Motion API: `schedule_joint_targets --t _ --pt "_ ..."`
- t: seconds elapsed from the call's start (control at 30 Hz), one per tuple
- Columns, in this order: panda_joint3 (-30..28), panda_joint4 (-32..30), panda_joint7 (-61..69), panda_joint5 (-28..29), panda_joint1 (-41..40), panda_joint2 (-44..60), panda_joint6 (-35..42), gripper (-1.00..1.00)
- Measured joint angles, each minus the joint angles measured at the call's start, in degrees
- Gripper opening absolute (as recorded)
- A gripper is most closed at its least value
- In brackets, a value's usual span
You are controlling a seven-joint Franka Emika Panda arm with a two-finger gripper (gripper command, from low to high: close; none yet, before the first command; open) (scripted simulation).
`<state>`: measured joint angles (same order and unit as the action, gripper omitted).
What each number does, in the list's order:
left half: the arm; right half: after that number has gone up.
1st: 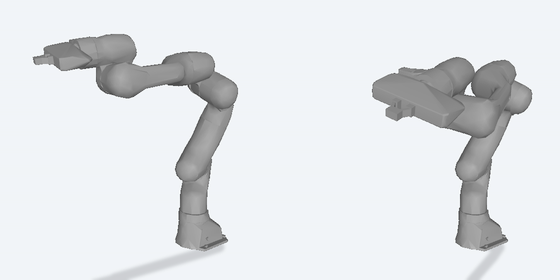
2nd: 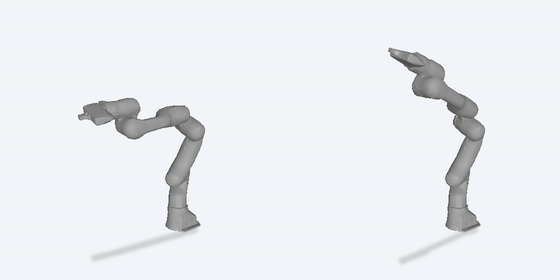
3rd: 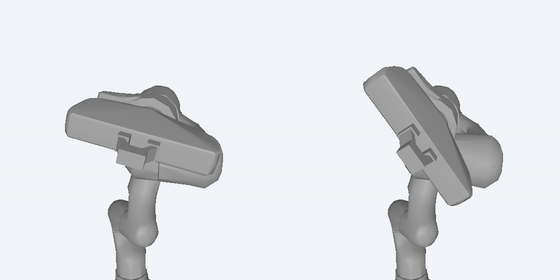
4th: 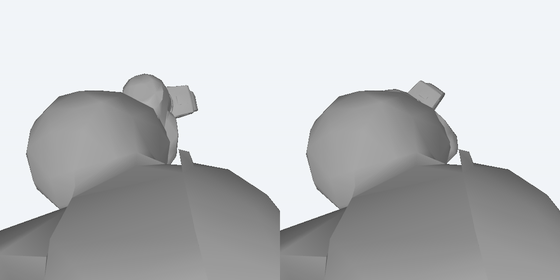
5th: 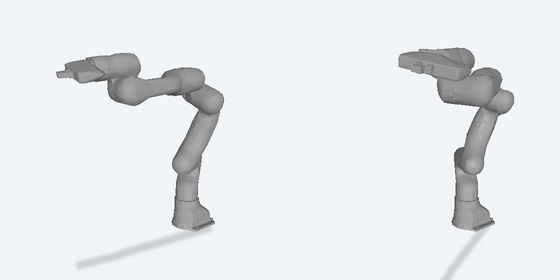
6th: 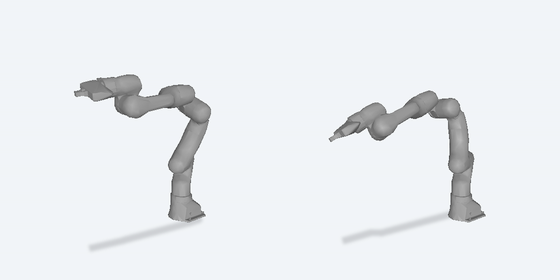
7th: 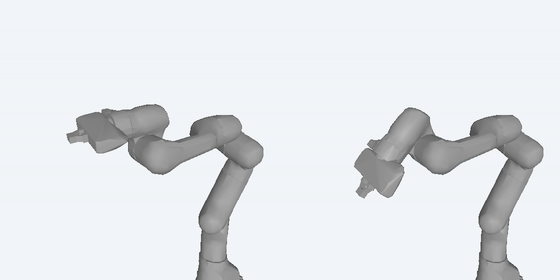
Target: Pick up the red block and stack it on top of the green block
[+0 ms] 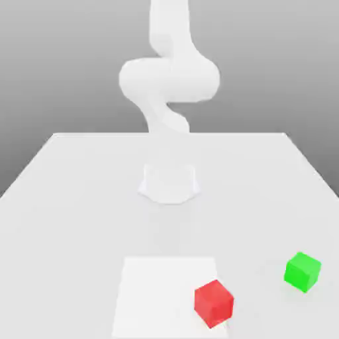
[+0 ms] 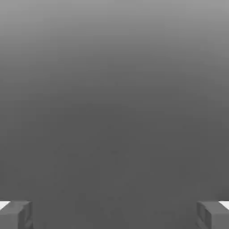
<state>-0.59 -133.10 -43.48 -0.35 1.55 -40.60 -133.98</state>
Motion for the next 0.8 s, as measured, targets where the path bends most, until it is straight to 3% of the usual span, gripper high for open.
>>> schedule_joint_targets --t 0.53,0.8 --pt "-1.0 -8.5 15.4 -2.4 7.4 33.6 -14.2 0.0" --pt "-0.3 -12.3 20.2 -0.3 9.3 50.1 -21.8 0.0"
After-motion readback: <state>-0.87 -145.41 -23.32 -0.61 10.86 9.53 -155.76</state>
